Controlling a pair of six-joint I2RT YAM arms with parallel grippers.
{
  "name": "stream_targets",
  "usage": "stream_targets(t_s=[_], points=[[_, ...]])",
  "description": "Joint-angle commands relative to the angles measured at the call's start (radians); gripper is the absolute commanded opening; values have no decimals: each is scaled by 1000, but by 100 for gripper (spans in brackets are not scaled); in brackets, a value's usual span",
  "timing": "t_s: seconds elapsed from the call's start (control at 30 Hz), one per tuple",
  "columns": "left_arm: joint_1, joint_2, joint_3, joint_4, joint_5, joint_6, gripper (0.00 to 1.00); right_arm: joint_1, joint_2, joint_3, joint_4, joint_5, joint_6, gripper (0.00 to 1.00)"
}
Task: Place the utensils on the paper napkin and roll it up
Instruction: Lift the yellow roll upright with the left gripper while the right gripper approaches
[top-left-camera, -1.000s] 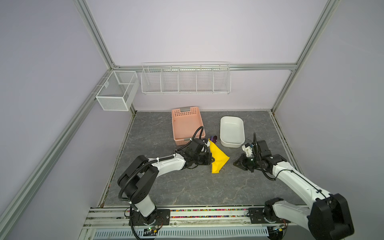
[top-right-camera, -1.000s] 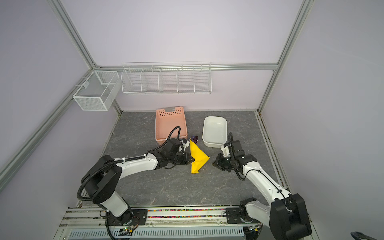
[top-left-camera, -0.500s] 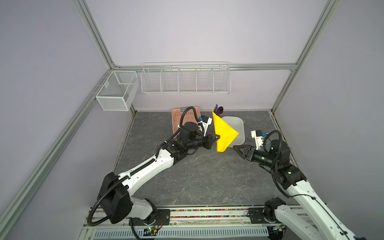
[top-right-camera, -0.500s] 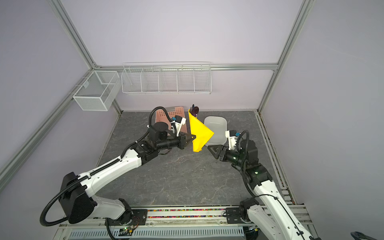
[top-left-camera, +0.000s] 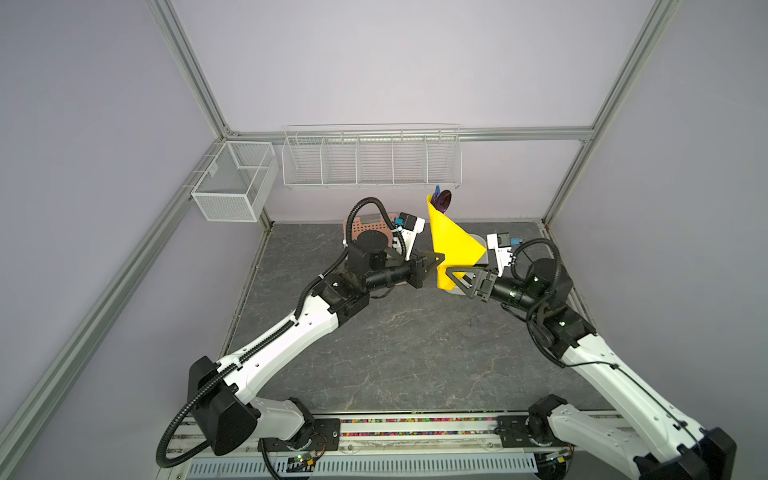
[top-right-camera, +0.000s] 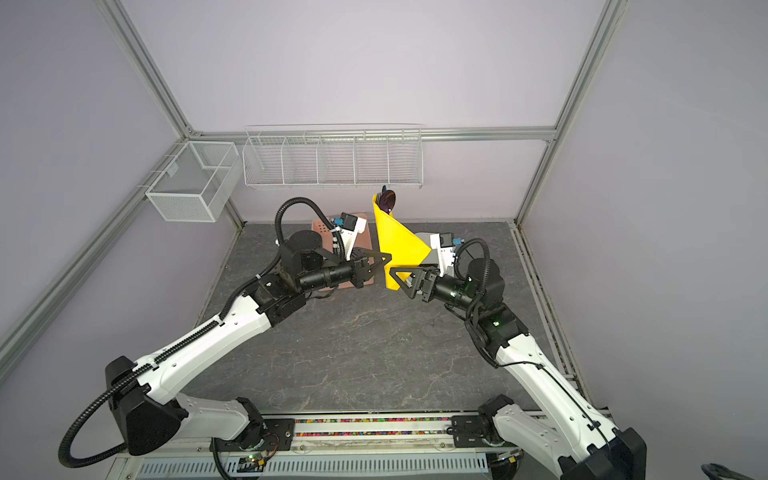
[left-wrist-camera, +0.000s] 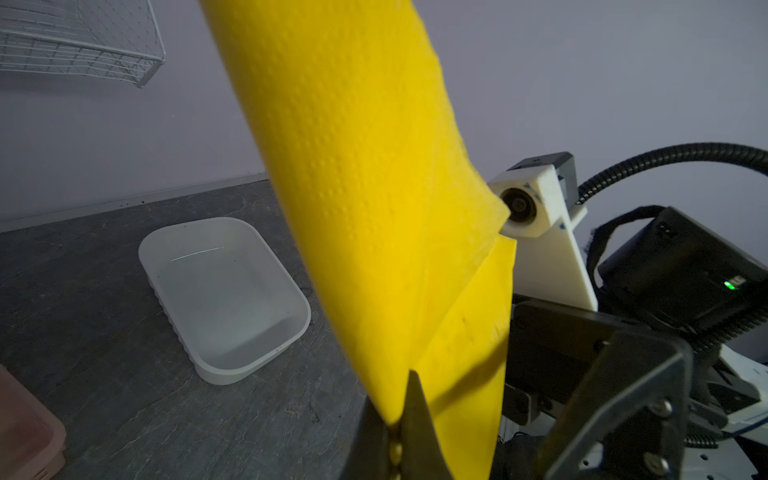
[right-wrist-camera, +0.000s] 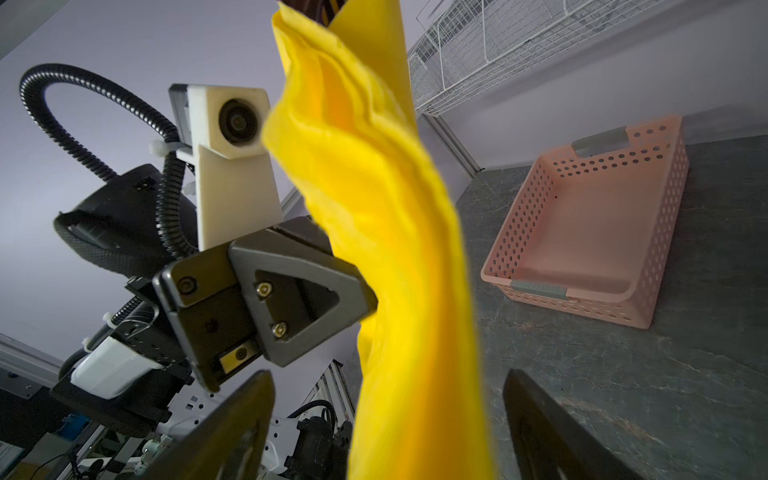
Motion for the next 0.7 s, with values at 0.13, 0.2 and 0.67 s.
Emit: stream_targets(t_s=[0.13,0.2,0.67], points=[[-3,-52,36,57,34,-12,0,10,64,20,114,-86,-14,79],[-4,-57,35,63,31,-19,0,10,66,20,132,-100,-7,74],[-3,-56,40,89,30,-49,0,11,25,10,155,-127,3,30]])
